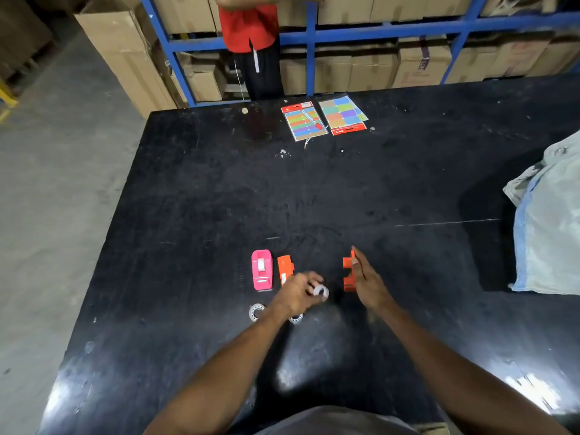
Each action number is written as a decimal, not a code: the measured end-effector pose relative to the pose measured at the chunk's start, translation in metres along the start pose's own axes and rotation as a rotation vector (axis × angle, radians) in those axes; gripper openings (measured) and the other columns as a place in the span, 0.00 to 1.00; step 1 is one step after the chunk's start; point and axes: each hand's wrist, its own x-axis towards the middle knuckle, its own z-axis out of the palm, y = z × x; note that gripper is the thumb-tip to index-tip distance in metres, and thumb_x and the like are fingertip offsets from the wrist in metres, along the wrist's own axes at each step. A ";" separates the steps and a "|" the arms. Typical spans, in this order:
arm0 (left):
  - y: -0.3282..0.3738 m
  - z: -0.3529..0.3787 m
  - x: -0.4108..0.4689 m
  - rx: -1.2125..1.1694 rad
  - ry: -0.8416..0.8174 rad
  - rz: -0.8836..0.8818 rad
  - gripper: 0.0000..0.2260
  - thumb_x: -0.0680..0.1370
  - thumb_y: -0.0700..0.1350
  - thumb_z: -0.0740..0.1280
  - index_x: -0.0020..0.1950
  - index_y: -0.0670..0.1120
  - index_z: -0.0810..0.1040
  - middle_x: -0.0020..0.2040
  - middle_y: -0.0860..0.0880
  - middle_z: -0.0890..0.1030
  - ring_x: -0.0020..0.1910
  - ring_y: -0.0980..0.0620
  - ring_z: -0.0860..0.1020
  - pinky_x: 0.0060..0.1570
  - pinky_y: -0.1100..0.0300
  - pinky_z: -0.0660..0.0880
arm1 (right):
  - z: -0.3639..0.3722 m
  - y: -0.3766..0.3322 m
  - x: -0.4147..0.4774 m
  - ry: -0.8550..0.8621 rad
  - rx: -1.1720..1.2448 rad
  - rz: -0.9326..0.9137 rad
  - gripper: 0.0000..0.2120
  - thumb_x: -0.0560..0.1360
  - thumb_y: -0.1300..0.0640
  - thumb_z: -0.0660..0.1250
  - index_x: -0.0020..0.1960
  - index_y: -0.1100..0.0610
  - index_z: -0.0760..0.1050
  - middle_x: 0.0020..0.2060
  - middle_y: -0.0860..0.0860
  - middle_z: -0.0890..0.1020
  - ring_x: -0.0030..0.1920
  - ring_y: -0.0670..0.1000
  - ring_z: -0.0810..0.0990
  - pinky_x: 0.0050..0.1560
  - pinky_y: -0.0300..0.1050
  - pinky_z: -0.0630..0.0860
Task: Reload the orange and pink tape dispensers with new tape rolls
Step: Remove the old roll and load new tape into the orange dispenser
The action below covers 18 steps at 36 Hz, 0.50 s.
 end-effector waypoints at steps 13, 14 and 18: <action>-0.024 0.044 -0.013 0.476 -0.048 0.070 0.16 0.73 0.45 0.70 0.60 0.44 0.76 0.61 0.43 0.77 0.60 0.42 0.77 0.62 0.54 0.72 | -0.002 0.018 0.000 -0.038 -0.026 0.002 0.23 0.84 0.42 0.47 0.78 0.41 0.55 0.73 0.48 0.71 0.67 0.54 0.74 0.73 0.54 0.65; -0.028 0.044 -0.013 0.456 -0.037 0.080 0.18 0.73 0.47 0.71 0.62 0.44 0.75 0.62 0.44 0.76 0.61 0.43 0.75 0.64 0.56 0.70 | -0.002 0.016 -0.002 -0.049 -0.015 0.001 0.23 0.84 0.43 0.47 0.78 0.42 0.55 0.71 0.46 0.71 0.63 0.52 0.76 0.70 0.48 0.66; -0.044 0.039 -0.023 0.406 0.128 0.123 0.25 0.72 0.55 0.70 0.66 0.50 0.71 0.62 0.50 0.74 0.63 0.50 0.71 0.67 0.57 0.66 | 0.003 0.009 -0.008 -0.089 0.027 -0.004 0.22 0.85 0.48 0.48 0.78 0.46 0.56 0.63 0.43 0.70 0.51 0.44 0.74 0.46 0.21 0.68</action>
